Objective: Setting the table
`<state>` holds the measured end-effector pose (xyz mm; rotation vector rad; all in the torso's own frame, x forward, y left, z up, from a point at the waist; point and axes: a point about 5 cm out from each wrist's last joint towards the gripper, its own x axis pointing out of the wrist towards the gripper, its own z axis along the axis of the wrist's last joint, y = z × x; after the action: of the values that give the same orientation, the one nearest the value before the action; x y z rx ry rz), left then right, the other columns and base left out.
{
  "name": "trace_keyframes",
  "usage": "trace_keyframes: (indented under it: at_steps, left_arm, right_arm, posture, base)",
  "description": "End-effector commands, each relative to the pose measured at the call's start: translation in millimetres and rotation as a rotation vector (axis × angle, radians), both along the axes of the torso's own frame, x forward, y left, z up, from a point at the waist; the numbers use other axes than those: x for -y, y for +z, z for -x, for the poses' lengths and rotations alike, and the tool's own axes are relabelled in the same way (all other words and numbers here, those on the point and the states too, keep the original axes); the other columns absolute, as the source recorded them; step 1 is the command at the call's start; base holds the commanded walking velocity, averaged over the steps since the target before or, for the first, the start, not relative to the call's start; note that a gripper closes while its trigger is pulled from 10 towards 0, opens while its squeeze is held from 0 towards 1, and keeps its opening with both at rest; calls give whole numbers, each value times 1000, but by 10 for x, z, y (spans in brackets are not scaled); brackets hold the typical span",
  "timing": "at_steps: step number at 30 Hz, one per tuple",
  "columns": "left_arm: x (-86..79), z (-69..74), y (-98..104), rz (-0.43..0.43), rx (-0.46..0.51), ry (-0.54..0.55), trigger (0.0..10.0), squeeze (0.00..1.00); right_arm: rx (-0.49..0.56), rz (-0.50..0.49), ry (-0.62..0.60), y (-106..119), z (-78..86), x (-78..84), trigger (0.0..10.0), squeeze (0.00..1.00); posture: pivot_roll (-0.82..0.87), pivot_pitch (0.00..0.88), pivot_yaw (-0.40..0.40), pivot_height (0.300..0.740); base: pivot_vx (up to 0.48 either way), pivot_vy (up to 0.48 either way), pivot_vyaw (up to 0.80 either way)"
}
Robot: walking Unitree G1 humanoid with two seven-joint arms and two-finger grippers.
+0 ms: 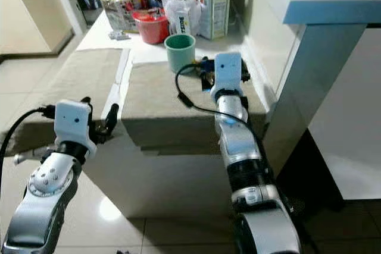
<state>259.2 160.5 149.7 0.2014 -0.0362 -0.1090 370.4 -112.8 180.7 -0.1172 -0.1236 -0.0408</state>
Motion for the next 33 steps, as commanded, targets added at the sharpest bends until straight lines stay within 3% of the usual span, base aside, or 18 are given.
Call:
trace_keyframes:
  at_steps: [1,12,18,29,33]
  left_arm:
    - [-23,9,16,-18,0,-3,10000,0]
    - [-22,14,18,-23,-4,-6,10000,0]
    - [-10,19,16,-21,-5,-9,10000,0]
    - [-6,25,23,-22,-1,-5,10000,0]
    - [0,25,23,-23,0,-5,10000,0]
  right_arm:
    - [-32,-20,-39,-2,-88,30,10000,0]
    - [-335,-25,-131,-368,-211,175,10000,0]
    - [-333,-36,-100,-414,-219,132,10000,0]
    - [-81,-2,84,-84,-250,-195,10000,0]
    - [-66,-14,107,-86,-245,-224,10000,0]
  posture:
    - [-40,0,104,740]
    - [-32,0,103,740]
    - [-30,0,101,740]
    - [-30,0,100,740]
    - [-32,0,97,740]
  base:
    - [0,0,0]
    - [0,0,0]
    - [0,0,0]
    - [0,0,0]
    - [0,0,0]
